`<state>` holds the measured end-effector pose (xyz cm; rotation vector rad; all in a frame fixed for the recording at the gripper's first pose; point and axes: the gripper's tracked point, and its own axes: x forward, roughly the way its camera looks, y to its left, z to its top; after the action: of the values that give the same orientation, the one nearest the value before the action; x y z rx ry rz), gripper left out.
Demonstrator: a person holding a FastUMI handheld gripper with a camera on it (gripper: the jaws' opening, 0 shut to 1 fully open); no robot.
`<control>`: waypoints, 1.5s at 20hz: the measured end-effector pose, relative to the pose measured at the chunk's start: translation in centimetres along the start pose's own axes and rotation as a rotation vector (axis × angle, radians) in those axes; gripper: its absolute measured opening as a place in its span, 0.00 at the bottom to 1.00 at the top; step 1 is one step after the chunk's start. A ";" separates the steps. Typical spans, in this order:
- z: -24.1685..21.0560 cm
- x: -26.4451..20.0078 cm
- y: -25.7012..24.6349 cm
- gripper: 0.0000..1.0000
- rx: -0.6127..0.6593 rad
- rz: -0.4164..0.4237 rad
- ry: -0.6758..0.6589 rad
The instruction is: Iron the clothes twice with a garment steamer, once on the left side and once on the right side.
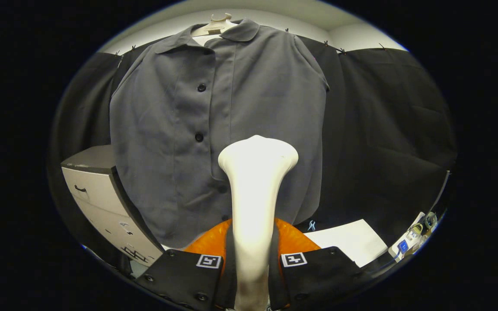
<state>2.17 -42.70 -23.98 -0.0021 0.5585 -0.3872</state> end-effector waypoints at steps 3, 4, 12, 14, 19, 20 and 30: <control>-2.0 -0.2 0.0 0.36 -0.008 -0.001 0.036; -2.6 -0.3 0.0 0.37 -0.006 0.000 0.045; -7.3 -0.6 0.0 0.37 -0.002 0.002 0.126; -8.5 -0.7 0.1 0.37 -0.008 0.000 0.146; -9.7 -0.9 0.5 0.37 -0.016 0.002 0.171; -9.6 -1.2 0.5 0.37 -0.020 -0.003 0.173; 1.0 -7.3 2.3 0.37 0.008 -0.045 -0.040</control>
<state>-2.14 -38.05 -19.59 -0.0150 0.5182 -0.4318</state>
